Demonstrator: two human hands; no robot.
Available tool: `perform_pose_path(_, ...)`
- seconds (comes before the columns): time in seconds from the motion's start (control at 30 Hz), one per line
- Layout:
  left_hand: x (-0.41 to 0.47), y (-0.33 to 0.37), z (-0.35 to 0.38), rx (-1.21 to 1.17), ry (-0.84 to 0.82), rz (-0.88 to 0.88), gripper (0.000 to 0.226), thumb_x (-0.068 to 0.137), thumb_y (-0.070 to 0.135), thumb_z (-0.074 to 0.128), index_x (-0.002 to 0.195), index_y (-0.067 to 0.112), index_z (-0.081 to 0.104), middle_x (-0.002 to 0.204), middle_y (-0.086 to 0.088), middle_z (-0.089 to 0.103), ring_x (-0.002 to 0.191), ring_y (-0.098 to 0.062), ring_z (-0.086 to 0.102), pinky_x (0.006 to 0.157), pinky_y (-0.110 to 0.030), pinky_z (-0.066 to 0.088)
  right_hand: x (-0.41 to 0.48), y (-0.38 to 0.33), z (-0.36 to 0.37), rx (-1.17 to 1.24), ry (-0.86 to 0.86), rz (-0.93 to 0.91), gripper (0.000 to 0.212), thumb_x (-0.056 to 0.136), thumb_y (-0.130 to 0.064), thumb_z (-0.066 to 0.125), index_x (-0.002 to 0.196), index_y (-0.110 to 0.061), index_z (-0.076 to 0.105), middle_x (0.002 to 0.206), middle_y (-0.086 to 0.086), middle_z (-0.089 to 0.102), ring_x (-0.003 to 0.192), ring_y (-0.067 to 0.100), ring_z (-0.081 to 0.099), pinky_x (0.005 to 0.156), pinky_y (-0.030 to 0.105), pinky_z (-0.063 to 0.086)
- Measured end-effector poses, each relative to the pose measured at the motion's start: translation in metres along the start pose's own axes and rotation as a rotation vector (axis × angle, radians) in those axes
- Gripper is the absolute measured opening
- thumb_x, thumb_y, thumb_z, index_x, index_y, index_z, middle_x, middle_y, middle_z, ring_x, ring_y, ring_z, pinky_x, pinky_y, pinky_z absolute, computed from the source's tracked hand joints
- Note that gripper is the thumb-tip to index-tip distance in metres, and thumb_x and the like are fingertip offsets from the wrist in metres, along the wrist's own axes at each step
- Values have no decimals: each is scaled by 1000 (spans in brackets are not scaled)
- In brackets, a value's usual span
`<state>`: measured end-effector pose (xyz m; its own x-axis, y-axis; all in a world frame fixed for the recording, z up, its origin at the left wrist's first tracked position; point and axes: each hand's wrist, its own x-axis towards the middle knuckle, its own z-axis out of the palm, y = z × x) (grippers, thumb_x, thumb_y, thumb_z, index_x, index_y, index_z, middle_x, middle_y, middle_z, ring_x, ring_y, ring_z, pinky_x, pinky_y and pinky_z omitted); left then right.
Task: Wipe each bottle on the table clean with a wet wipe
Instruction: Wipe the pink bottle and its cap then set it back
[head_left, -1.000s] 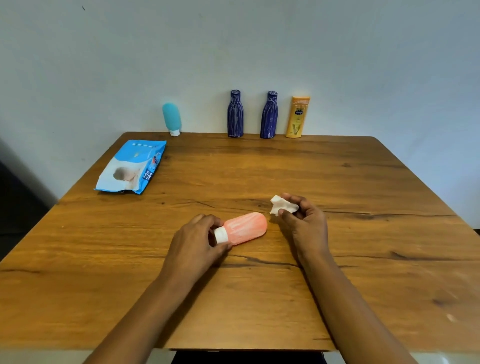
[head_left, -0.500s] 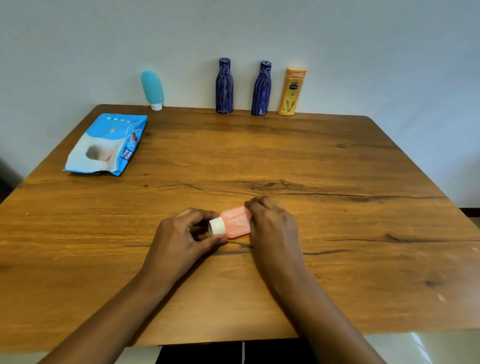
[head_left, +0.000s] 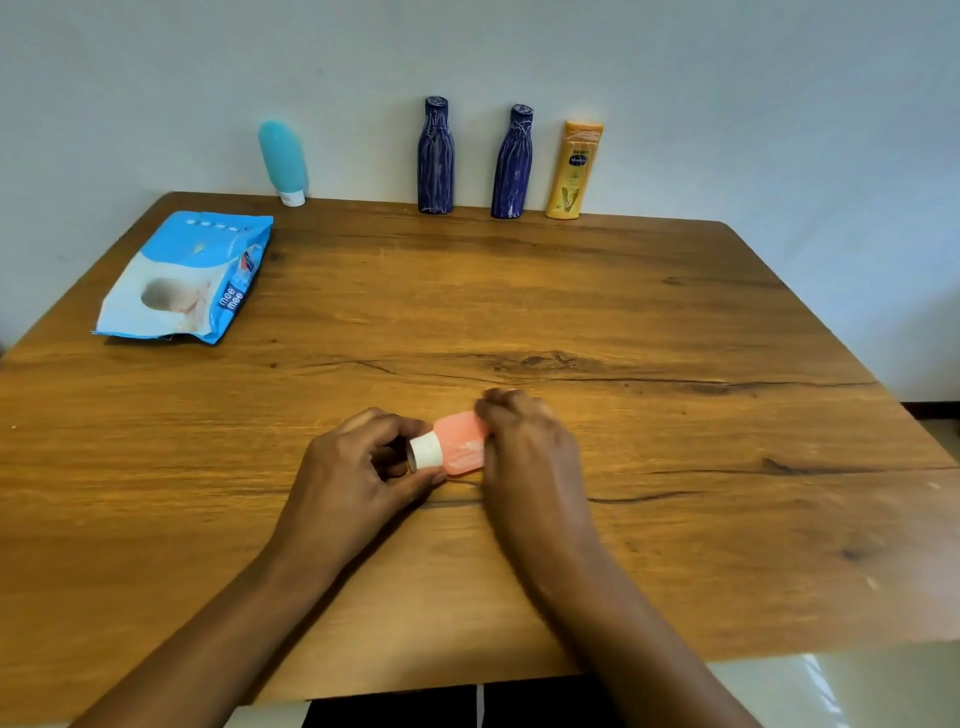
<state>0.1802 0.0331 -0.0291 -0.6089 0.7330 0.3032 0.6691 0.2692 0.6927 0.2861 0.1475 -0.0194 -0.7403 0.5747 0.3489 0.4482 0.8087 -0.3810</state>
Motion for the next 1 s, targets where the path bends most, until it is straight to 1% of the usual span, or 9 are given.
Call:
perform_pose_path(0.07, 0, -1, 0, 2, -12, 18, 39, 61, 16, 85, 97, 15, 70, 90, 8, 63, 93, 6, 56, 70, -2, 44, -13, -20, 2, 42, -52, -108, 36, 77, 0, 66, 112, -6, 64, 115, 9, 63, 102, 22, 58, 76, 30, 52)
perform_pose_path(0.13, 0, -1, 0, 3, -7, 30, 39, 60, 16, 85, 96, 15, 70, 90, 9, 63, 95, 6, 56, 70, -1, 44, -12, -13, -1, 61, -62, -125, 37, 76, 1, 67, 113, -7, 65, 116, 8, 63, 103, 22, 58, 76, 30, 53)
perform_pose_path(0.27, 0, -2, 1, 7, 8, 18, 43, 60, 18, 86, 100, 17, 70, 94, 10, 62, 97, 6, 56, 72, -2, 45, 10, 31, -6, 27, -51, 95, 26, 85, 2, 54, 105, -7, 67, 103, 9, 65, 91, 24, 59, 77, 32, 48)
perform_pose_path(0.33, 0, -2, 1, 3, 5, 10, 43, 59, 18, 86, 100, 16, 70, 94, 10, 63, 93, 4, 58, 72, -4, 46, 11, 27, -5, 49, -29, 105, 24, 84, 2, 54, 100, -7, 69, 98, 9, 66, 86, 24, 59, 72, 32, 46)
perform_pose_path(0.47, 0, 1, 0, -33, 15, -12, 40, 59, 17, 86, 96, 18, 70, 91, 11, 63, 94, 3, 57, 70, -4, 46, 3, -3, 0, 88, -28, -41, 28, 71, 3, 68, 99, -4, 69, 98, 10, 67, 85, 26, 59, 67, 34, 51)
perform_pose_path(0.57, -1, 4, -1, -40, 3, 9, 39, 61, 9, 84, 93, 23, 66, 87, 13, 61, 90, 4, 58, 68, -1, 44, -5, -25, 2, 157, -65, -153, 43, 65, 6, 70, 107, -3, 67, 107, 13, 66, 95, 28, 61, 75, 33, 53)
perform_pose_path(0.67, -1, 4, -1, -66, 8, -6, 40, 61, 11, 84, 94, 23, 66, 89, 16, 60, 90, 9, 58, 66, 0, 44, -9, -19, -2, 176, -56, -116, 44, 73, 6, 66, 116, -5, 63, 115, 11, 64, 103, 25, 60, 83, 32, 50)
perform_pose_path(0.83, 1, 2, 0, -49, 18, -32, 43, 60, 20, 85, 100, 19, 70, 94, 22, 58, 97, 16, 53, 70, 0, 43, 7, 19, -10, 111, -28, 92, 30, 88, -3, 55, 114, -12, 66, 107, 6, 68, 94, 21, 59, 77, 31, 48)
perform_pose_path(1.0, -1, 2, -1, -79, 14, -33, 37, 61, 17, 84, 96, 18, 71, 89, 14, 63, 89, 3, 61, 67, -5, 47, -2, -17, -12, 175, -110, -36, 27, 93, -11, 50, 117, -12, 61, 118, 4, 62, 106, 17, 49, 86, 26, 39)
